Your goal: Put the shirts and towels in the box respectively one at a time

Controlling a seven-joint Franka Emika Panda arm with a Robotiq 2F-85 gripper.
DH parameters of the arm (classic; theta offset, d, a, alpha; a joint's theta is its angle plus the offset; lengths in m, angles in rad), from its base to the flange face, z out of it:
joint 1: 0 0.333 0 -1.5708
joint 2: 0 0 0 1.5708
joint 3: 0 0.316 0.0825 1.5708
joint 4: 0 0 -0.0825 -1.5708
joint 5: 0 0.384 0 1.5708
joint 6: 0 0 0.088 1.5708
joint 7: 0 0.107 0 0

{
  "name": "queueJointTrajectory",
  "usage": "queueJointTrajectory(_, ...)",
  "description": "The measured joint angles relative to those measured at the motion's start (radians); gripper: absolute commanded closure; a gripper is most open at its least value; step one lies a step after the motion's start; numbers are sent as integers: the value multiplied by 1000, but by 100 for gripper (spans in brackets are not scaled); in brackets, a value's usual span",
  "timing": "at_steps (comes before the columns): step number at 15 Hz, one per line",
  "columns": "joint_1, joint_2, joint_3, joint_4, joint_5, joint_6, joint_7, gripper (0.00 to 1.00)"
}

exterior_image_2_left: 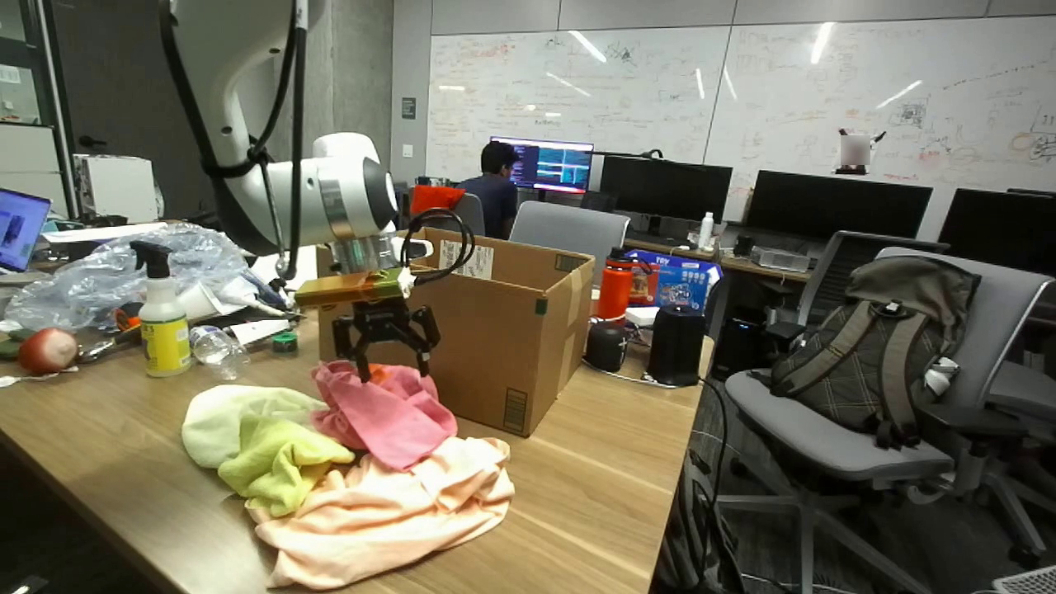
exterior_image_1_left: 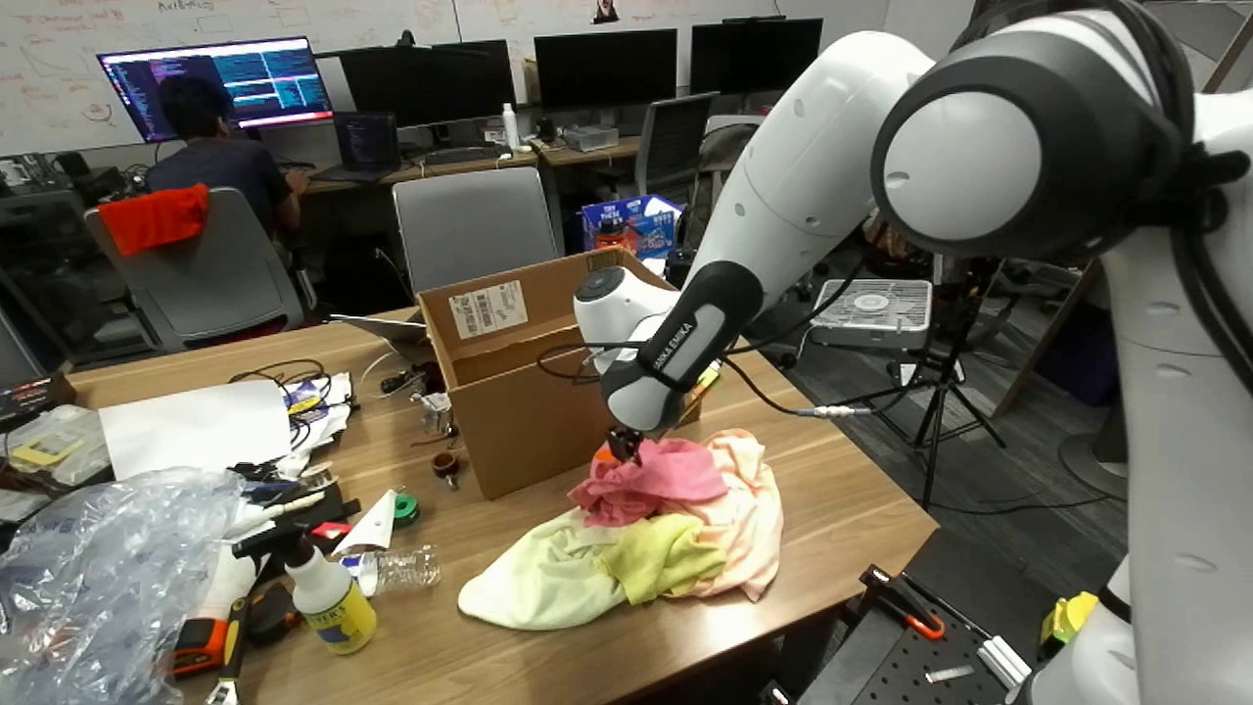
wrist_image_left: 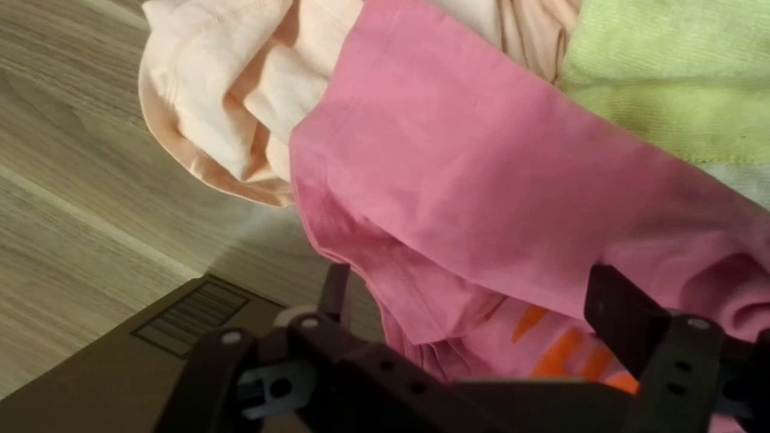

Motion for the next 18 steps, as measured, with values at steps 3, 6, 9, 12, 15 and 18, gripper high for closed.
queueJointTrajectory(3,-1,19,35,17,112,1,-34,0)
queueJointTrajectory(6,0,36,75,29,212,0,-66,0)
queueJointTrajectory(9,0,62,87,34,275,-1,-85,0)
queueJointTrajectory(12,-6,88,87,34,310,-1,-97,0)
queueJointTrajectory(15,-12,113,82,34,324,-1,-98,0)
queueJointTrajectory(18,-19,123,81,34,325,0,-99,29)
